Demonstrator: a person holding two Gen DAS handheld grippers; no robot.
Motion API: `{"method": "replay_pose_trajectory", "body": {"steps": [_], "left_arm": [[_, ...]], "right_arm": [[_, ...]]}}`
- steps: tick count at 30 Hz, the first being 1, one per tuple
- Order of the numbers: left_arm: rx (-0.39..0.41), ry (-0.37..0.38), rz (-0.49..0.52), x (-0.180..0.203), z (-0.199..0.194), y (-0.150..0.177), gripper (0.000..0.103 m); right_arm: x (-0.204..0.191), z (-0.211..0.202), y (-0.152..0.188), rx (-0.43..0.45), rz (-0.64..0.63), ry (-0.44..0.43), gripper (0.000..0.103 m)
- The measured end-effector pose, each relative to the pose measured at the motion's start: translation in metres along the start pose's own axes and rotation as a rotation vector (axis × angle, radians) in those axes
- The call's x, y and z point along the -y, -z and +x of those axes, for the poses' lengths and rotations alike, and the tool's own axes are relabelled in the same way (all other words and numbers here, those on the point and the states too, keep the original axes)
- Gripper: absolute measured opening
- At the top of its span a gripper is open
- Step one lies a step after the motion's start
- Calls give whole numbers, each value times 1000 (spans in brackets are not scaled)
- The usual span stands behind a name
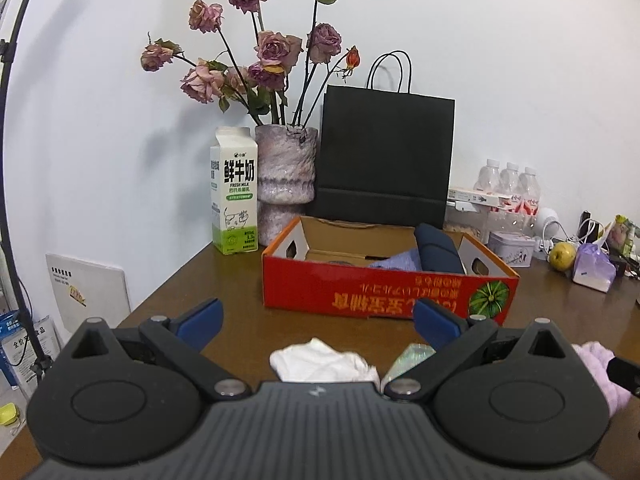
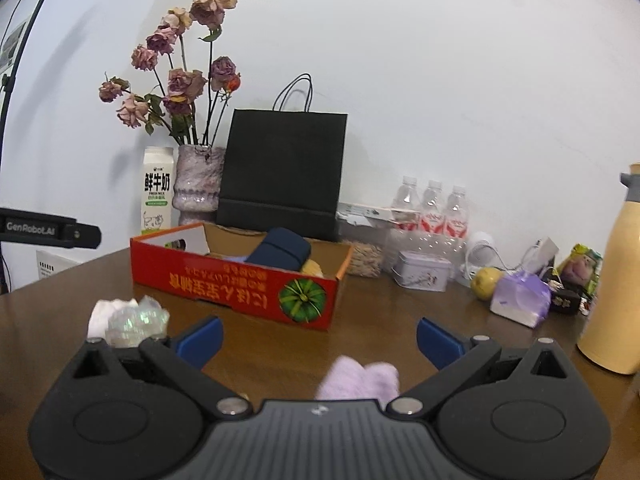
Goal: Organize objects
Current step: 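Withdraw both open tools from the box back over the table, then grasp the clear plastic bag with the left tool while the right tool grasps the lilac slippers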
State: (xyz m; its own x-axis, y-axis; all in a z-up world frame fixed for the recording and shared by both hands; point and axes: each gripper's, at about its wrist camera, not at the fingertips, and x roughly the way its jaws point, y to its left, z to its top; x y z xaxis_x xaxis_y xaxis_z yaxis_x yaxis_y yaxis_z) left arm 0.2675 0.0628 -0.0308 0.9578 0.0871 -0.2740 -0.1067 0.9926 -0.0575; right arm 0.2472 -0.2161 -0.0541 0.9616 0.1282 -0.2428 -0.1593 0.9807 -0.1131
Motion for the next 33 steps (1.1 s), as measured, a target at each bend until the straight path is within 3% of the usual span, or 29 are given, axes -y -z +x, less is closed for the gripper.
{"method": "replay_pose_trajectory", "body": {"steps": [7, 15, 22, 28, 30, 33], "left_arm": [[23, -60, 4, -2, -18, 15, 103], [16, -47, 35, 3, -30, 22, 103], [-1, -29, 56, 7, -34, 29, 103], [5, -31, 40, 3, -36, 30, 103], [5, -31, 37, 2, -36, 30, 103], [3, -30, 36, 2, -36, 29, 103]], "right_arm": [[18, -17, 14, -35, -1, -3, 103], [37, -22, 24, -121, 19, -43, 103], [40, 12, 25, -245, 47, -91, 103], [35, 49, 22, -324, 68, -61, 103], [36, 56, 21, -339, 80, -42, 100], [36, 57, 22, -344, 81, -32, 85]]}}
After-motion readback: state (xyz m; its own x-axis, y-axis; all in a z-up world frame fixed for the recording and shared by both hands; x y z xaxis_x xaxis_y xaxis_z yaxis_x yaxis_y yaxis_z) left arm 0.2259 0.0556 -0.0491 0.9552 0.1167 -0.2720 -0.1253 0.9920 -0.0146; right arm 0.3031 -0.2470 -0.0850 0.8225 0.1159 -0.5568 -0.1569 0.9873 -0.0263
